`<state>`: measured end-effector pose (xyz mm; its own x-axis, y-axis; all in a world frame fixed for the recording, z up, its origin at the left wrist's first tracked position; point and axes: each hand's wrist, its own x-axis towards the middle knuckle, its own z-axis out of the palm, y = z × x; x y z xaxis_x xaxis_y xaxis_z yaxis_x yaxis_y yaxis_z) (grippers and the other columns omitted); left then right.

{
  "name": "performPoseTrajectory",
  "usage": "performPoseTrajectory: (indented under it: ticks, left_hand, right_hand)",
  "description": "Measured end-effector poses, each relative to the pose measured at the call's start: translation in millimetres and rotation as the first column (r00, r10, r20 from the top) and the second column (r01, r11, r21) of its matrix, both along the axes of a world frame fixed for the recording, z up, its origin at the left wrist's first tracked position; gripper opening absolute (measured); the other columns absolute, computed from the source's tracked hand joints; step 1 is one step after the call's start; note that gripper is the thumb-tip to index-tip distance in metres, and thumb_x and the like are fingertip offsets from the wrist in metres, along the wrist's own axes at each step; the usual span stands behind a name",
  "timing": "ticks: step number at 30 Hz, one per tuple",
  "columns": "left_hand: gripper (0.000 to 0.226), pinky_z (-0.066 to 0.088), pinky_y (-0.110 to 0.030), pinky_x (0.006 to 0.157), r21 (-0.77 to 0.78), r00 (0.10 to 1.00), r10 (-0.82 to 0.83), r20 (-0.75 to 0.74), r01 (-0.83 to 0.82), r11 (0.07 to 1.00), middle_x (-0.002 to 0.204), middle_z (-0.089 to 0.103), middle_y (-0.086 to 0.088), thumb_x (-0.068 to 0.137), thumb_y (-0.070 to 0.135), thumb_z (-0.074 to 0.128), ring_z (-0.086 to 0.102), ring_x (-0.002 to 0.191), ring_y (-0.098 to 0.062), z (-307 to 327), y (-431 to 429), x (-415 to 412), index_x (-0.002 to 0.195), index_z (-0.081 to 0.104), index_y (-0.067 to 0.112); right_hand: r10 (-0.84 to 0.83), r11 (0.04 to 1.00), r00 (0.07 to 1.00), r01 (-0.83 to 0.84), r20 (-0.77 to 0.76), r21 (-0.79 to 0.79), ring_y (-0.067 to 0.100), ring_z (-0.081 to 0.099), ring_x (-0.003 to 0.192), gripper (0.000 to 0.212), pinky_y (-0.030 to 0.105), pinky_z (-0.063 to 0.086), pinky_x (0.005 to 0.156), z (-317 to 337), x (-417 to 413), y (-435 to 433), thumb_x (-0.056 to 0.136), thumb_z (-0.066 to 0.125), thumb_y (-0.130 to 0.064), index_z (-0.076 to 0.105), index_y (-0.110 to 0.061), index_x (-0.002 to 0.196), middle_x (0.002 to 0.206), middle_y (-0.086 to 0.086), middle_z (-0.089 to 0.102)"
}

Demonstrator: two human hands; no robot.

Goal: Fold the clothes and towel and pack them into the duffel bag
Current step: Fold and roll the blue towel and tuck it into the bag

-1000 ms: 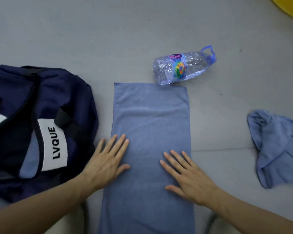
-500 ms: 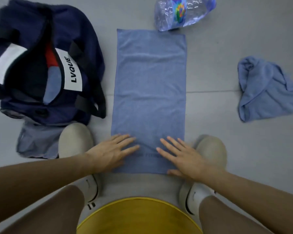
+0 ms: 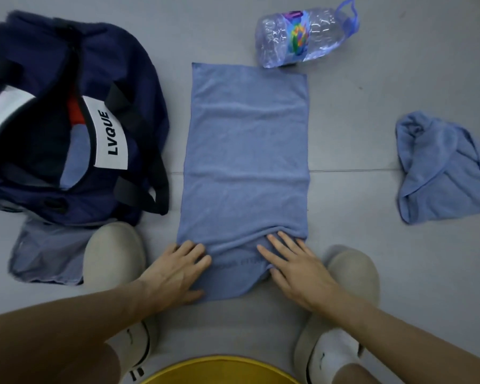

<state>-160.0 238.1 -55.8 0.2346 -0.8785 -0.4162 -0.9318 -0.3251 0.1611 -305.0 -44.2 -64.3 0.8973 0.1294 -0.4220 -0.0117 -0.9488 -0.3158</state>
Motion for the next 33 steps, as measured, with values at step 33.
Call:
performPoseTrajectory:
  ticks: [33]
  left_hand:
    - [0.005, 0.038, -0.015, 0.071, 0.315, 0.842, 0.331, -0.426, -0.205, 0.927, 0.089, 0.063, 0.017, 0.095, 0.043, 0.062, 0.056, 0.085, 0.002, 83.7, 0.7, 76.3, 0.091, 0.061, 0.046]
  right_hand:
    - [-0.034, 0.971, 0.852, 0.153, -0.523, 0.186, 0.005, 0.061, 0.085, 0.013, 0.018, 0.046, 0.076, 84.7, 36.1, -45.7, 0.094, 0.06, -0.032, 0.071, -0.034, 0.102, 0.094, -0.014, 0.069]
